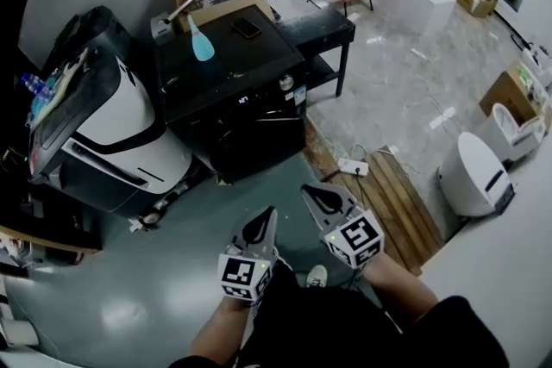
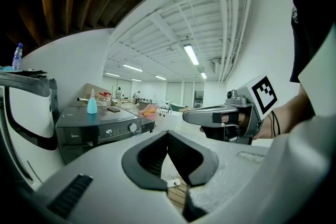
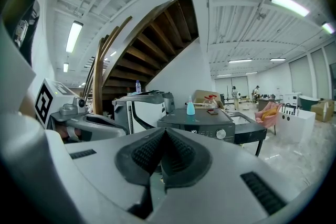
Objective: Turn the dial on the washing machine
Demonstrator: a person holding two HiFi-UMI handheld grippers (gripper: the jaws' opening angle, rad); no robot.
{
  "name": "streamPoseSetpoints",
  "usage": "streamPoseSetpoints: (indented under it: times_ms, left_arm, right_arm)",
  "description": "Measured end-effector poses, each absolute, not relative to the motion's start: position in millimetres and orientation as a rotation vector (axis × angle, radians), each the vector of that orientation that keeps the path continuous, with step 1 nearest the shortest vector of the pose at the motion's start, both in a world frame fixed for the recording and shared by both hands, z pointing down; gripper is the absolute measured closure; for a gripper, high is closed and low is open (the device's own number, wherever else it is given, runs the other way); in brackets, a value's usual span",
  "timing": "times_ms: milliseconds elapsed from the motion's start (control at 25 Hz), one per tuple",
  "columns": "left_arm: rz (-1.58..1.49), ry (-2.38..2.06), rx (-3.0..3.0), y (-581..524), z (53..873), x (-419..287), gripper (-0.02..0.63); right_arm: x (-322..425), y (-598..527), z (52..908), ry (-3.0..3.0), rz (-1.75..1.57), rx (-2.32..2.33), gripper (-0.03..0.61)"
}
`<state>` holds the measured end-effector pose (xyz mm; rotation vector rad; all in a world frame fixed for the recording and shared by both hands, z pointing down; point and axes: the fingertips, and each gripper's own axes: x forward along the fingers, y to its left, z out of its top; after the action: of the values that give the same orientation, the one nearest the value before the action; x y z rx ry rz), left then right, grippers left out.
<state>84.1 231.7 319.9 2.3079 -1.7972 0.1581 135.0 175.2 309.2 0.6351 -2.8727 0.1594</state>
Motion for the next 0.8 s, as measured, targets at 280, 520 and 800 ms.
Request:
streamPoseSetpoints:
  times_ms: [280, 520, 800]
  left_arm:
    - [0.147, -1.819, 2.298, 225, 319, 72, 0.609]
    - [0.158, -1.829, 2.279, 225, 321, 68, 0.609]
    - [0.152, -1.831, 2.271, 225, 324, 66, 0.609]
  right_arm:
    - [124, 168, 315, -2.869, 0.198, 0.637, 0.581]
    - [121, 167, 318, -2.867, 0.203, 0.622, 0.581]
    - [119, 166, 320, -2.867, 0.205, 0.617, 0.581]
